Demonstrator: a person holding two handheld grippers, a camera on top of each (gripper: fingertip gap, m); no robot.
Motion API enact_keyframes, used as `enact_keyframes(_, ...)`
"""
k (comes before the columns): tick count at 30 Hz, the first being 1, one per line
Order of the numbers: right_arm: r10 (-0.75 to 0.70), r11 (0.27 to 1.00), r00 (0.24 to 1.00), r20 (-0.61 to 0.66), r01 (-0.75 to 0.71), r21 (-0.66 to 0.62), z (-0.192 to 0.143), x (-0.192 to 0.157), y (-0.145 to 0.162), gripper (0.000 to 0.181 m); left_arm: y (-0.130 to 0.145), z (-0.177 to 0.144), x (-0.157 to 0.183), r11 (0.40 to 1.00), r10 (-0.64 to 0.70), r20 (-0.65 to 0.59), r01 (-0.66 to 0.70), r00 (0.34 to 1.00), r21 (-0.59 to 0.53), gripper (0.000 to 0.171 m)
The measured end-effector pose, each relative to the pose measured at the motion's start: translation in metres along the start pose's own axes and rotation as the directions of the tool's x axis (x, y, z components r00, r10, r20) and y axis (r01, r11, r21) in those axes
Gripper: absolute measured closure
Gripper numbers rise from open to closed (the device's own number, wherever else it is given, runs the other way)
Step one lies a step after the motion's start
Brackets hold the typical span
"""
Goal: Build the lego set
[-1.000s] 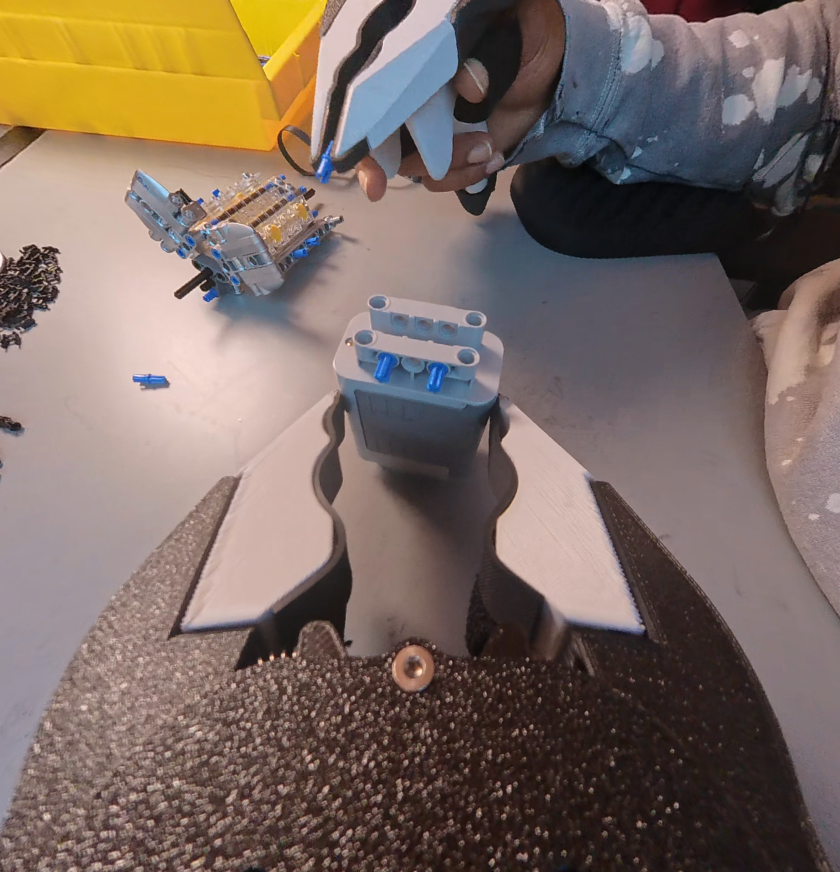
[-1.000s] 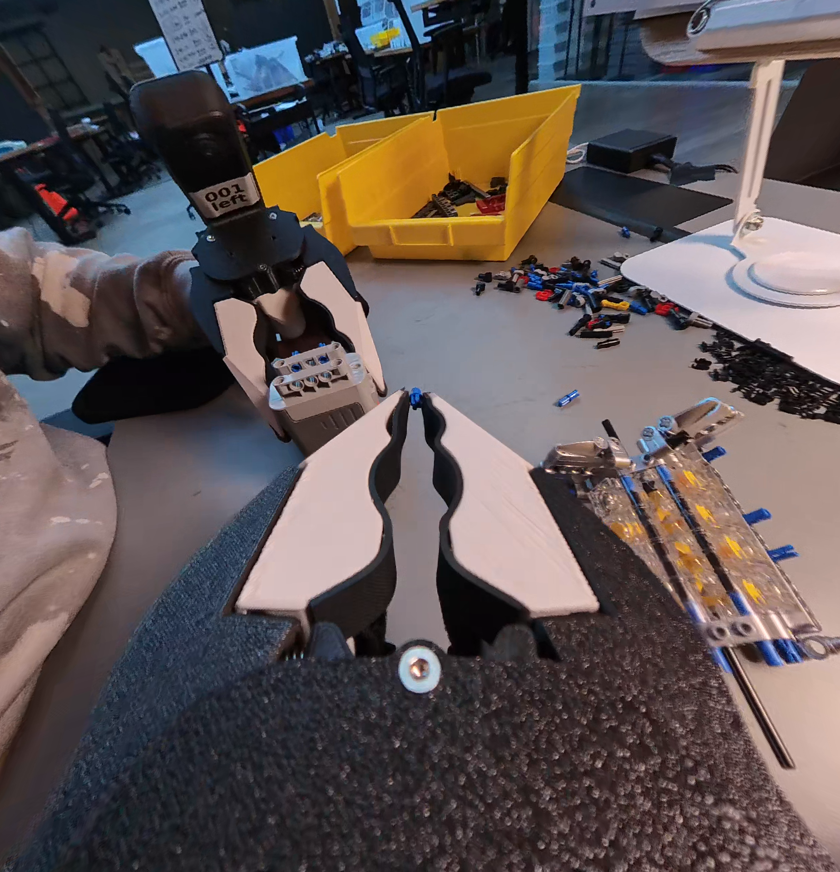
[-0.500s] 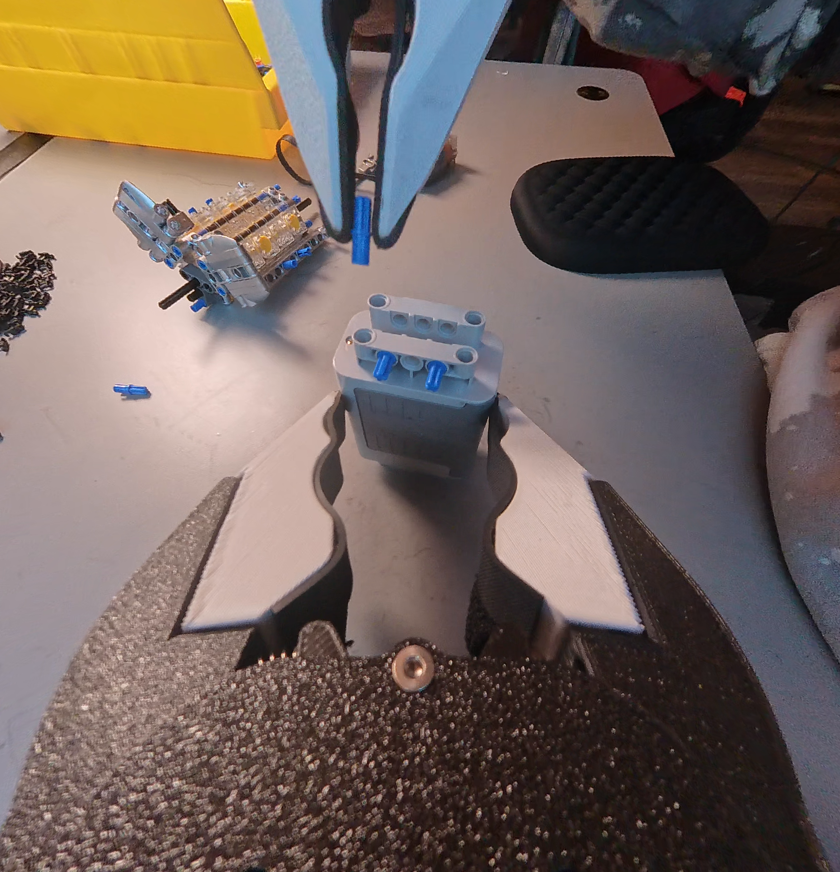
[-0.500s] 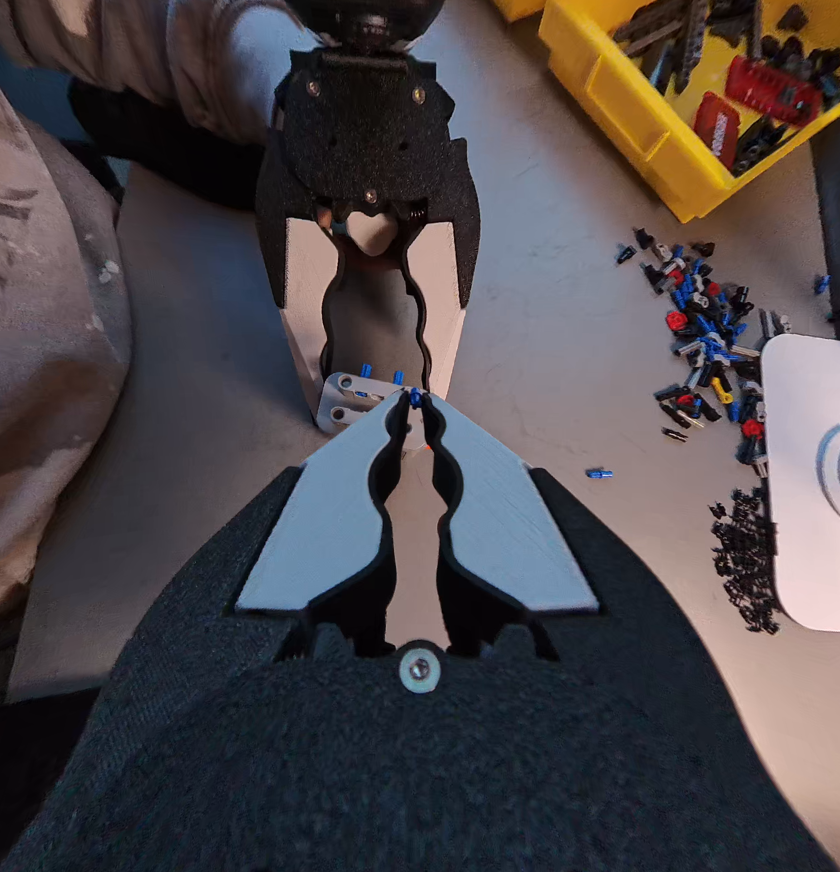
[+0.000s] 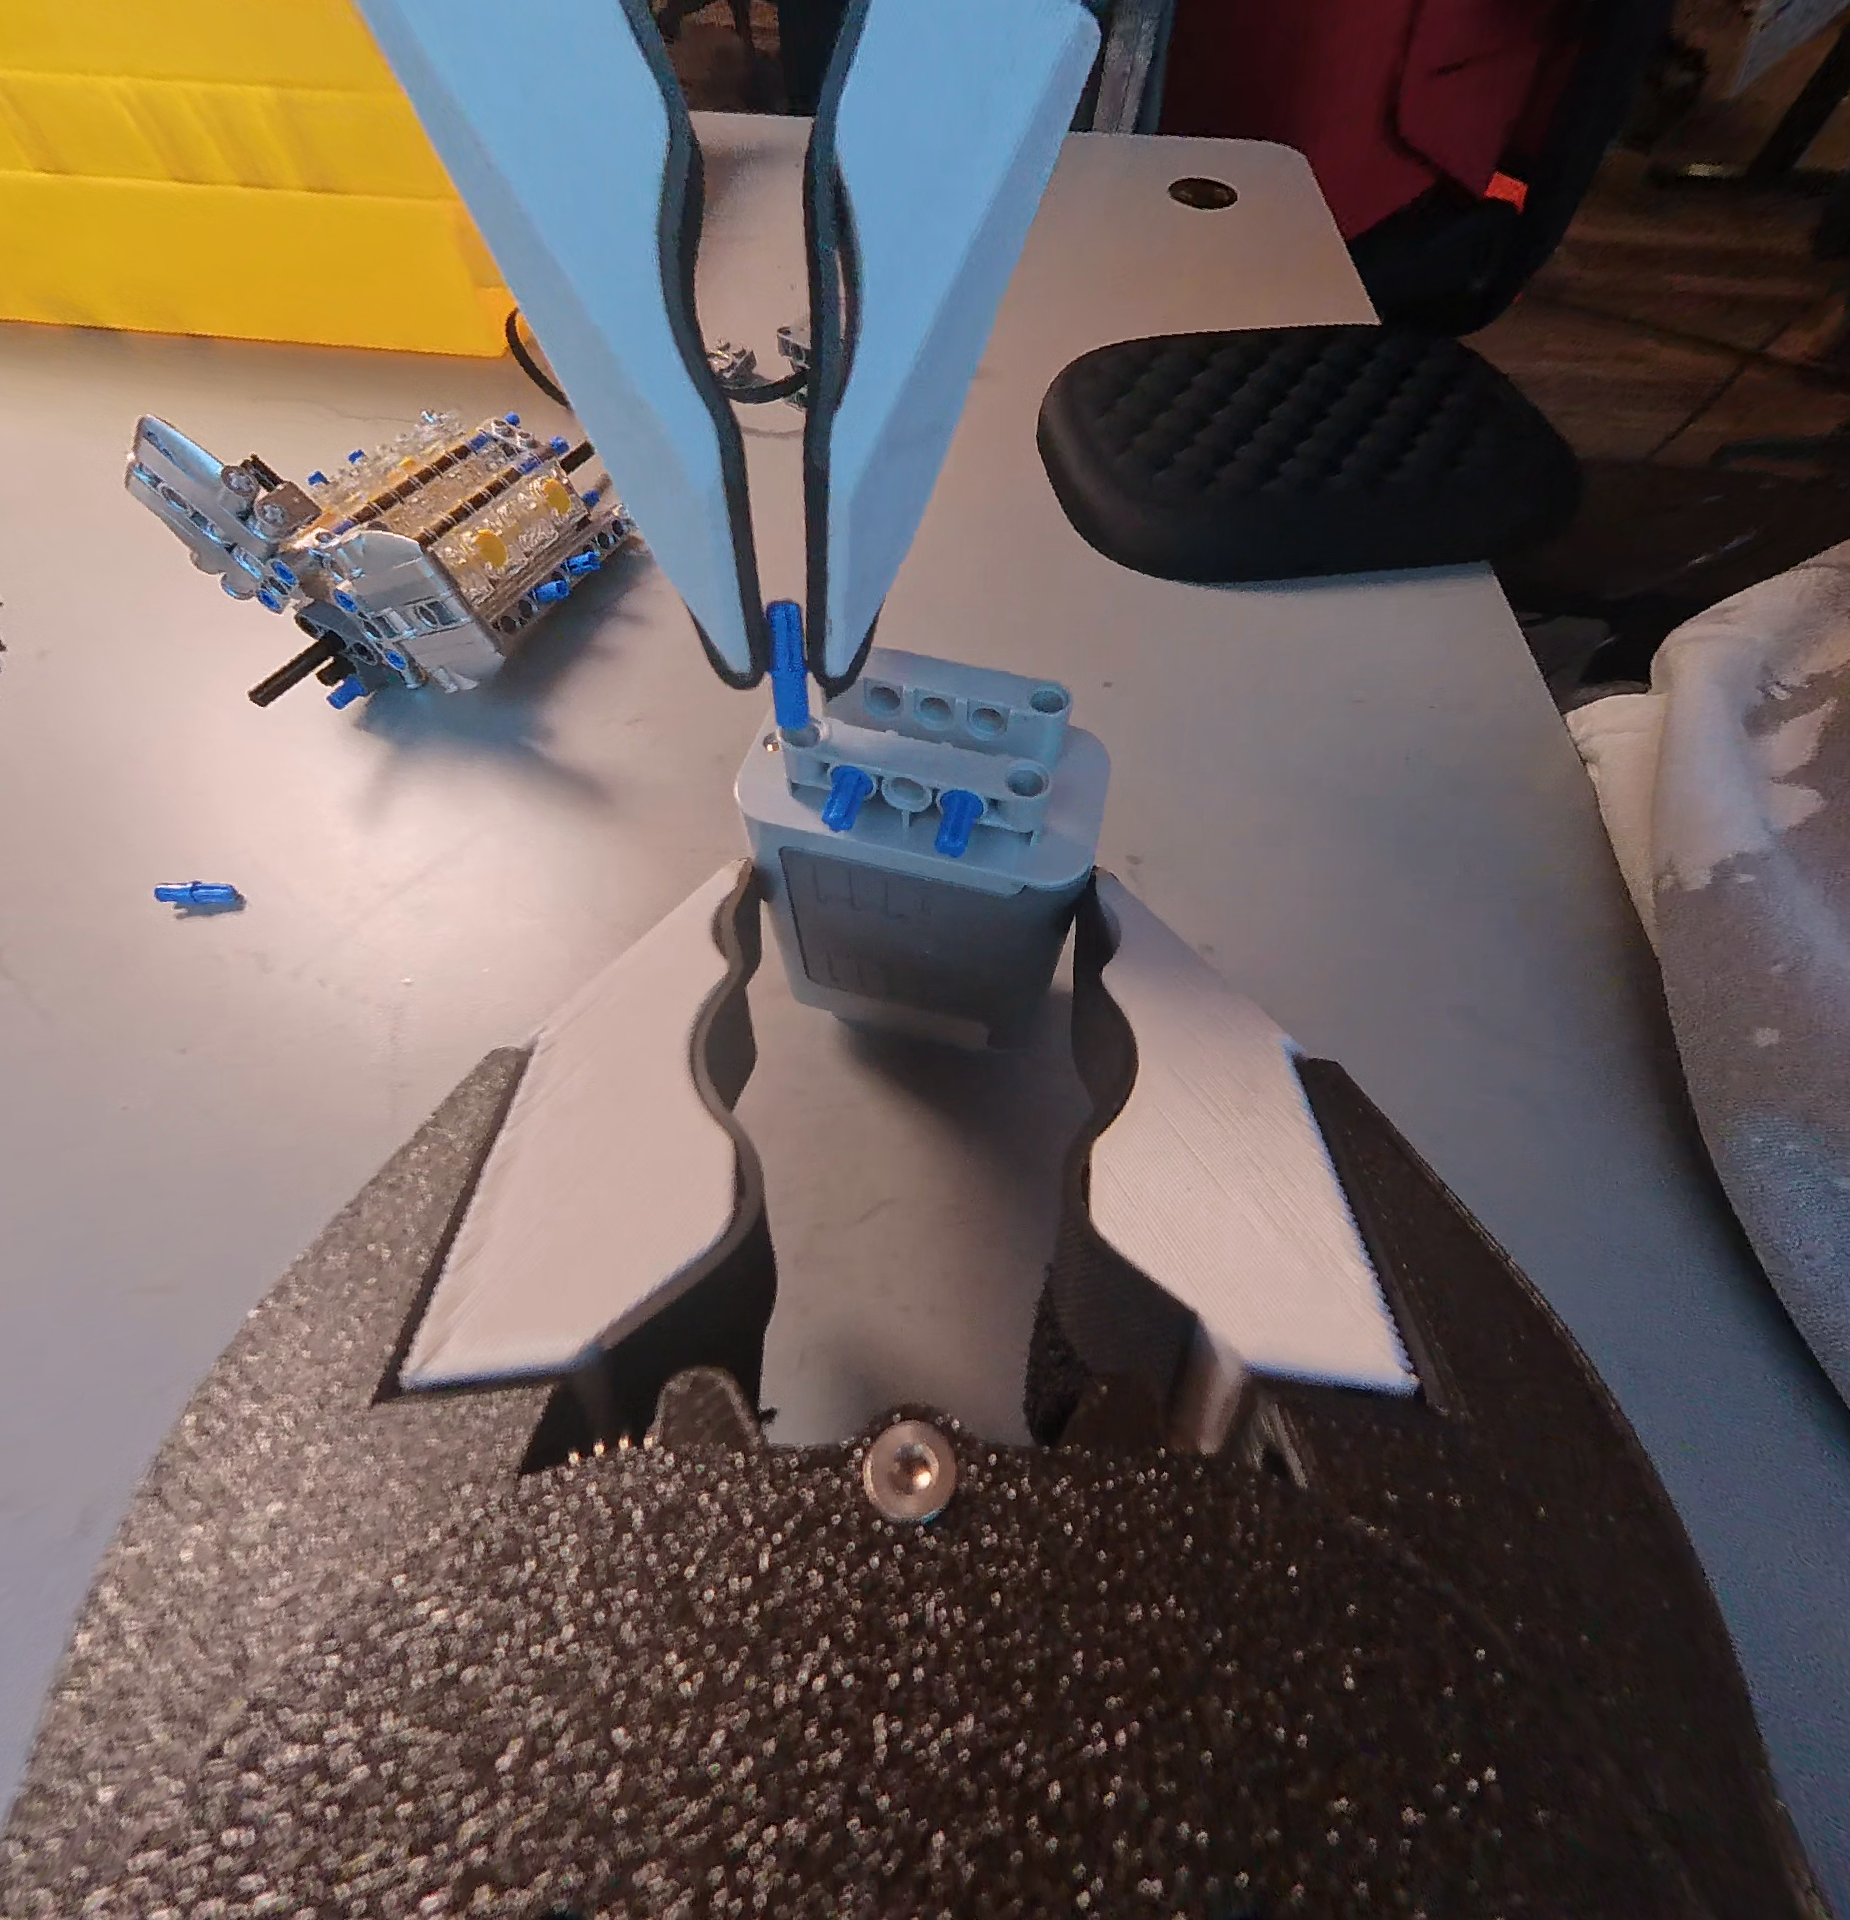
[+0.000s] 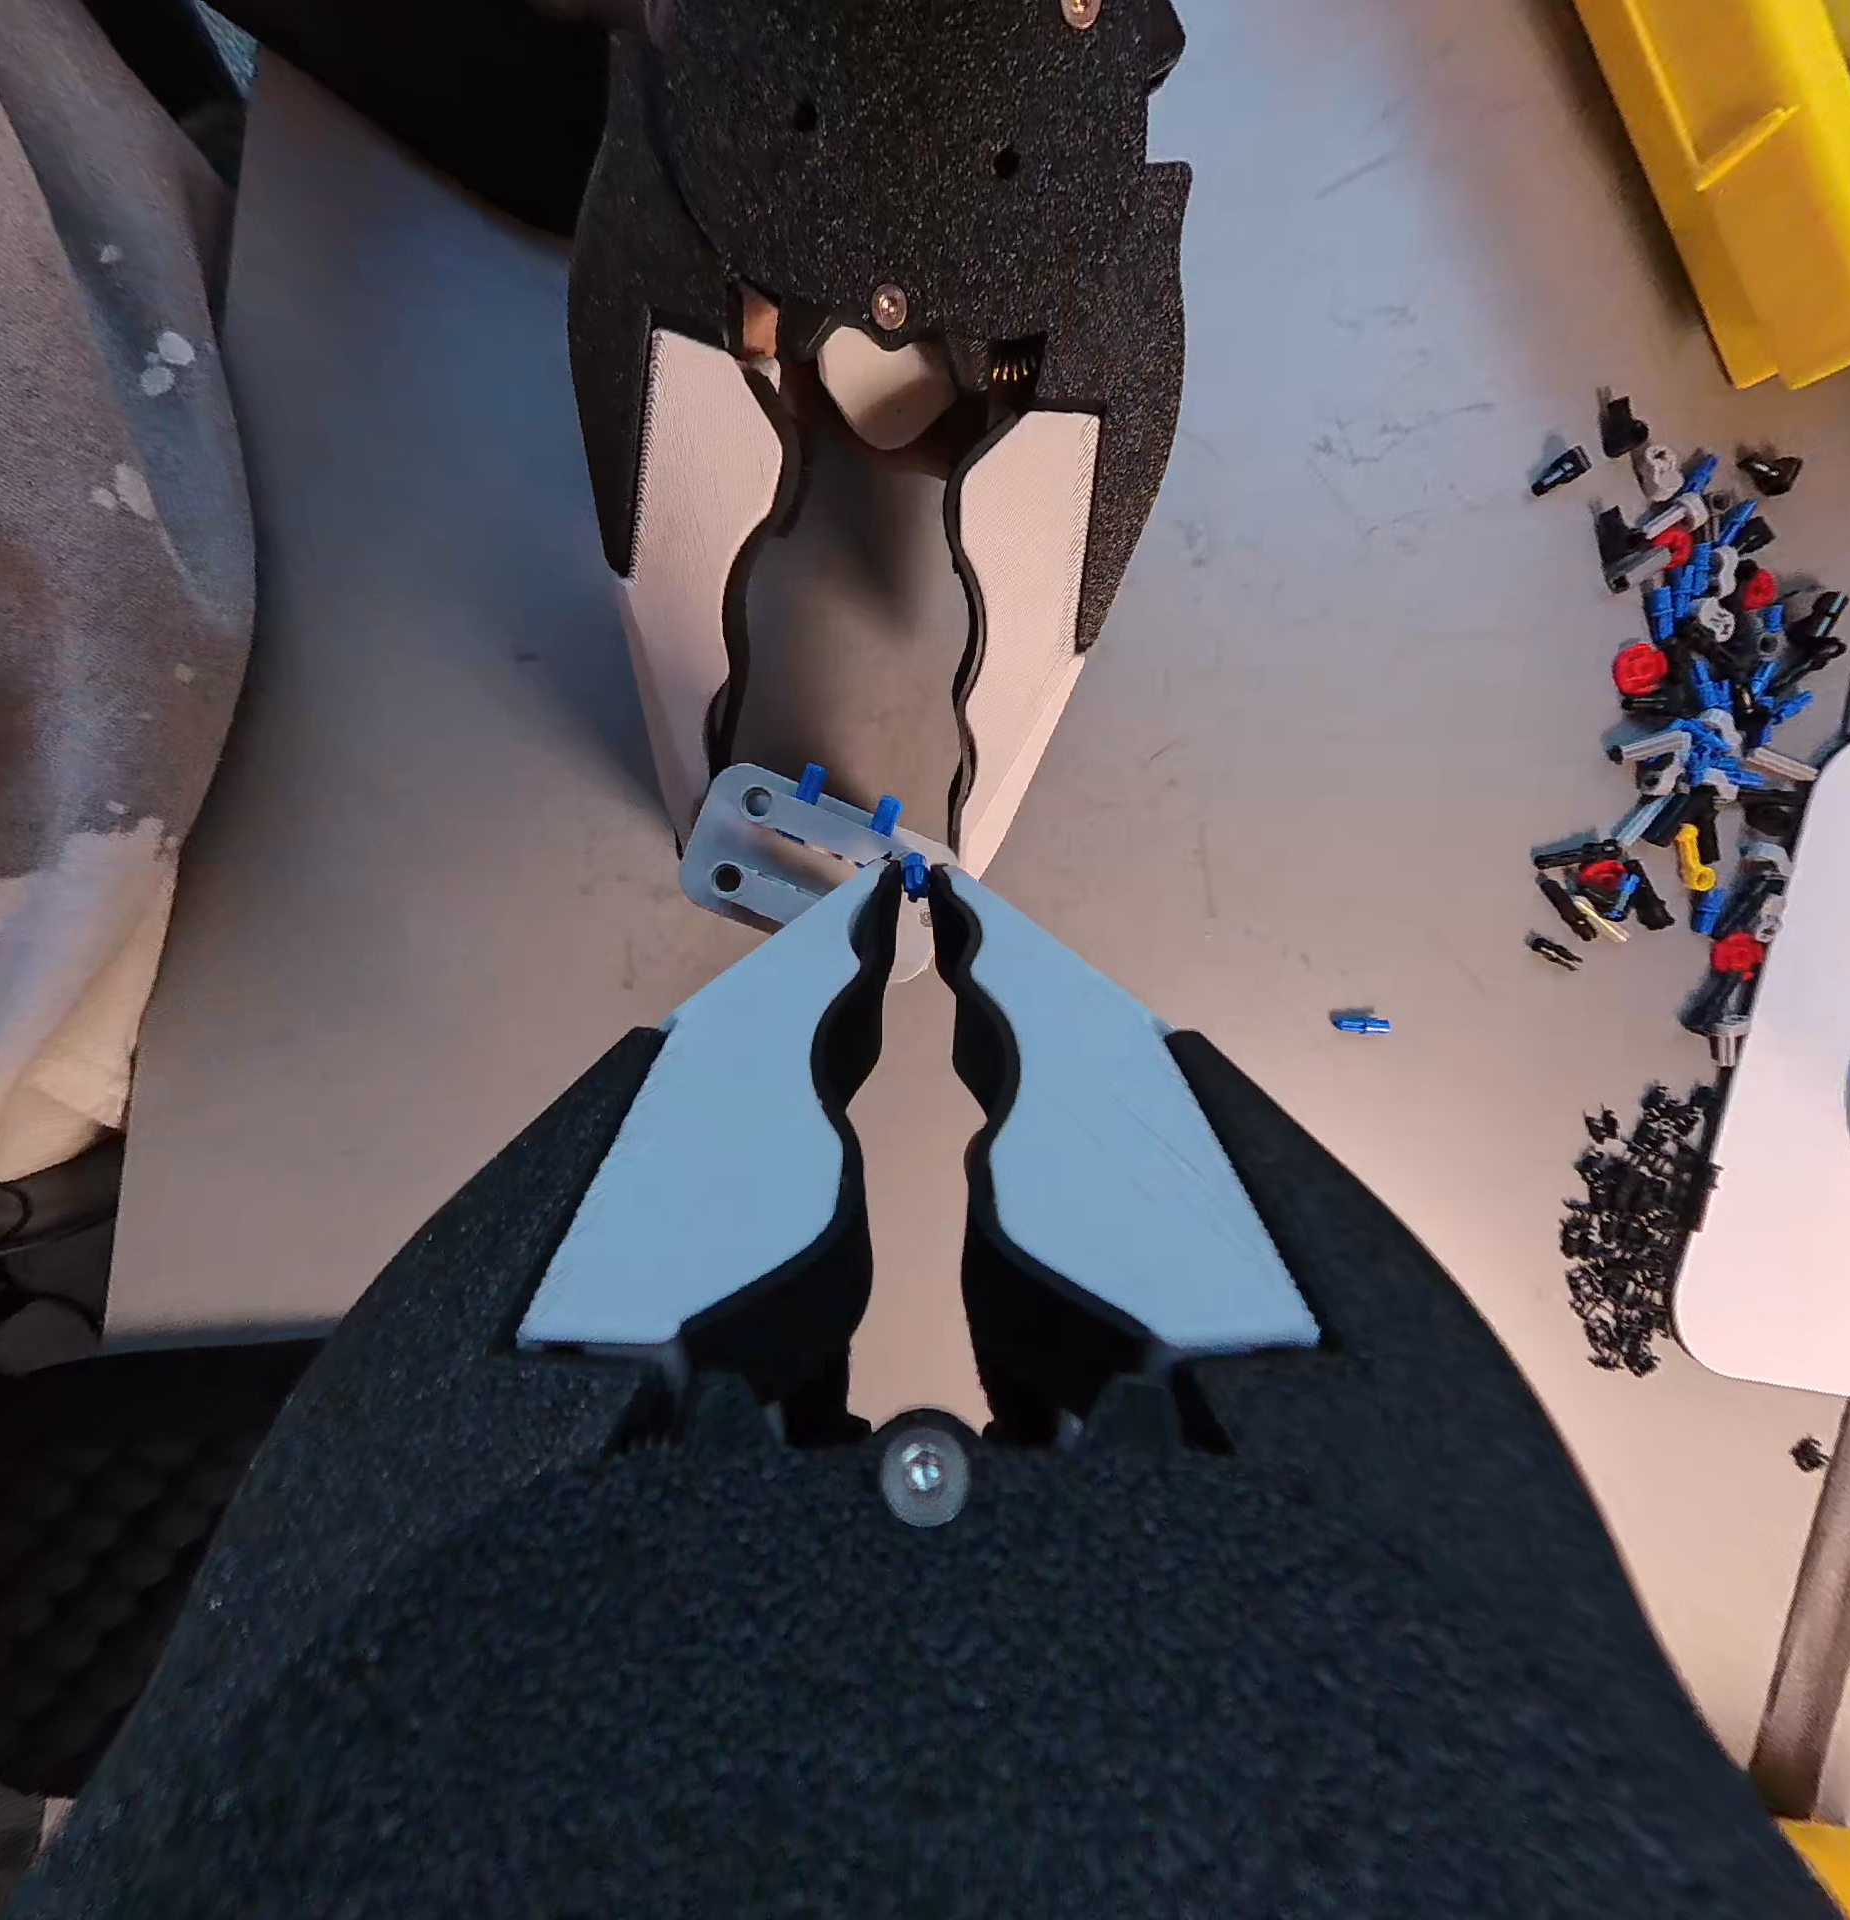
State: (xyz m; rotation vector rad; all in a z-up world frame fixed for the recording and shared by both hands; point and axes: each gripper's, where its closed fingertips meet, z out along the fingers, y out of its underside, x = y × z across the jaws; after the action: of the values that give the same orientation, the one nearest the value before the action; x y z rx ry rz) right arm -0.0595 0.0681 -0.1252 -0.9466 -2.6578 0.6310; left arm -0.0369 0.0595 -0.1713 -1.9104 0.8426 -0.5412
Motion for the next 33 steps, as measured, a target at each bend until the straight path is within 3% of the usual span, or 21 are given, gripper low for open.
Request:
enact_keyframes(6,-0.010,0.999,1.000,-0.002,0.010,-0.032,-0.0011,-0.0006,0.0001,0.177,-0.0085,-0.0077,-0.0027,0.997,0.024,0.043,-0.027,0.999,0.068,0.108)
enact_keyframes(33,-0.016,0.992,0.999,0.037,0.021,-0.125,-0.0045,-0.0025,0.0059,0.177,-0.0041,-0.0010,0.0012,0.999,0.044,0.015,-0.044,0.999,0.025,0.113)
